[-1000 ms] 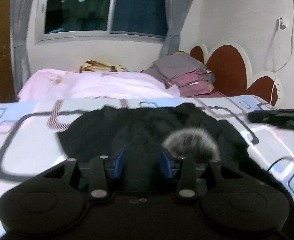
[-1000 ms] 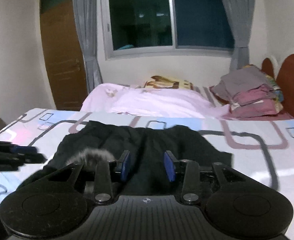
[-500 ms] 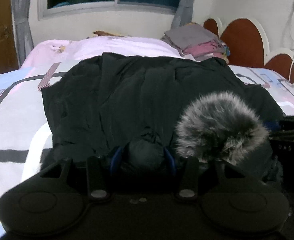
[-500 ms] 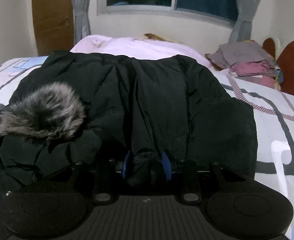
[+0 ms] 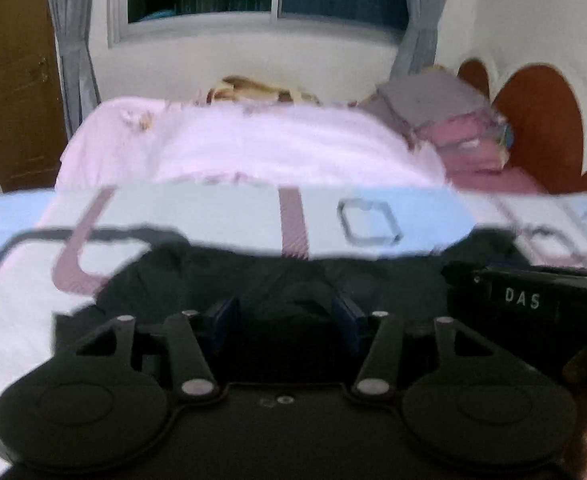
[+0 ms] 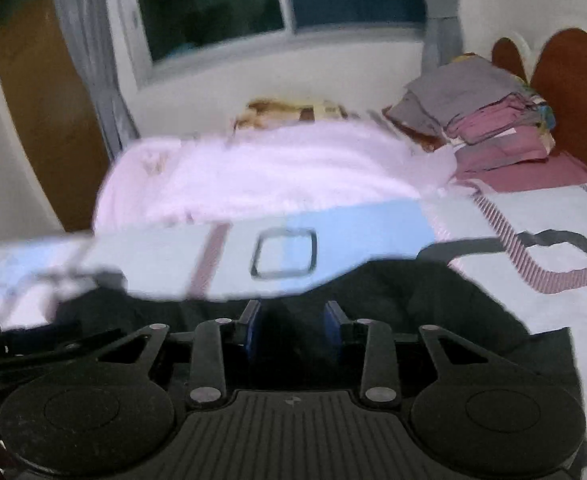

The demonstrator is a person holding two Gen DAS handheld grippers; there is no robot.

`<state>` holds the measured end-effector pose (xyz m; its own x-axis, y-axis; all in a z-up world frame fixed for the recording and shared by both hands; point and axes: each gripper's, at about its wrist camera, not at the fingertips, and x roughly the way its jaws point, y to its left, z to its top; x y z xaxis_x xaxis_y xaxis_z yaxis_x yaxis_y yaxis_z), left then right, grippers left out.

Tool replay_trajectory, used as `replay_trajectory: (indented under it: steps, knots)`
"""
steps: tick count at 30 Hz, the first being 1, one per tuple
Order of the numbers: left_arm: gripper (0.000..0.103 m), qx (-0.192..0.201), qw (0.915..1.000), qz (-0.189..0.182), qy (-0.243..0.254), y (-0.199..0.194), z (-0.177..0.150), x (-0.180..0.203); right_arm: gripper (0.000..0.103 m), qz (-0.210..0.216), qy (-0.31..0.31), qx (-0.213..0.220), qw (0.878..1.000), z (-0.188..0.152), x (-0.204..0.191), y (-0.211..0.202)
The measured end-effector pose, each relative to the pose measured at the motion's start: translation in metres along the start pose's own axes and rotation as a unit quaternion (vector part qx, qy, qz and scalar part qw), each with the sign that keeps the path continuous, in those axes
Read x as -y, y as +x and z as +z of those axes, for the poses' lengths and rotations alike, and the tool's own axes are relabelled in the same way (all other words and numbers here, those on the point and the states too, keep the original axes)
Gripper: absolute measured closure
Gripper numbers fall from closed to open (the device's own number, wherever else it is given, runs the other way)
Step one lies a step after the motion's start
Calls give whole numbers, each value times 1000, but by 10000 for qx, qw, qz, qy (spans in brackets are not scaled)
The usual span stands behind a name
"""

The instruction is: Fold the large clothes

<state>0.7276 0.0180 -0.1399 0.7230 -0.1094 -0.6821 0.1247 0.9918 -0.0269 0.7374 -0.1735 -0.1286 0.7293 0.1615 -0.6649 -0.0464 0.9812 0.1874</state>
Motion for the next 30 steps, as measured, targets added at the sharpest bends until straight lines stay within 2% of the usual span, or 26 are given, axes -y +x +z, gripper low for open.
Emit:
replay_trajectory:
  steps: [4, 8, 13, 15, 16, 17, 18, 19, 21, 24, 25, 27, 30]
  knots:
    - [48, 164, 9998, 97, 60, 6, -24, 2, 69, 22, -337, 279, 9990, -34, 9, 13]
    - [48, 440, 9989, 149, 60, 14, -40, 6, 69, 32, -233, 601, 9979, -51, 13, 27]
    - [48, 337, 9988, 238, 276, 21, -35, 14, 68, -109, -428, 415, 9982, -47, 3, 29]
    - [48, 162, 9988, 257, 378, 7, -28, 15, 68, -138, -462, 261, 9985, -36, 3, 9]
    - [50, 207, 9988, 282, 337, -8, -26, 13, 68, -54, -250, 422, 9988, -34, 9, -9]
    - [49, 423, 9985, 228, 267, -29, -27, 11, 68, 78, 11, 659, 9978, -34, 17, -34]
    - [47, 608, 9980, 85, 147, -51, -31, 10, 68, 160, 76, 687, 9975, -35, 20, -49]
    - [48, 618, 9981, -17, 70, -65, -35, 12, 68, 221, 52, 614, 9979, -37, 20, -60]
    - [47, 601, 9979, -101, 221, -83, -49, 24, 68, 175, 110, 529, 9984, -46, 21, -74]
    - [49, 259, 9993, -90, 249, -78, -69, 37, 68, 46, 167, 103, 9998, -64, 22, -66]
    - [49, 121, 9994, 1, 330, -72, -76, 42, 68, -21, 15, 30, 10000, -72, 20, -61]
    - [49, 167, 9970, 252, 706, -64, -91, 54, 61, -106, -273, 46, 9996, -83, 13, -56]
    - [48, 168, 9968, 347, 698, -54, -98, 54, 61, -196, -367, 129, 9991, -96, 11, -45]
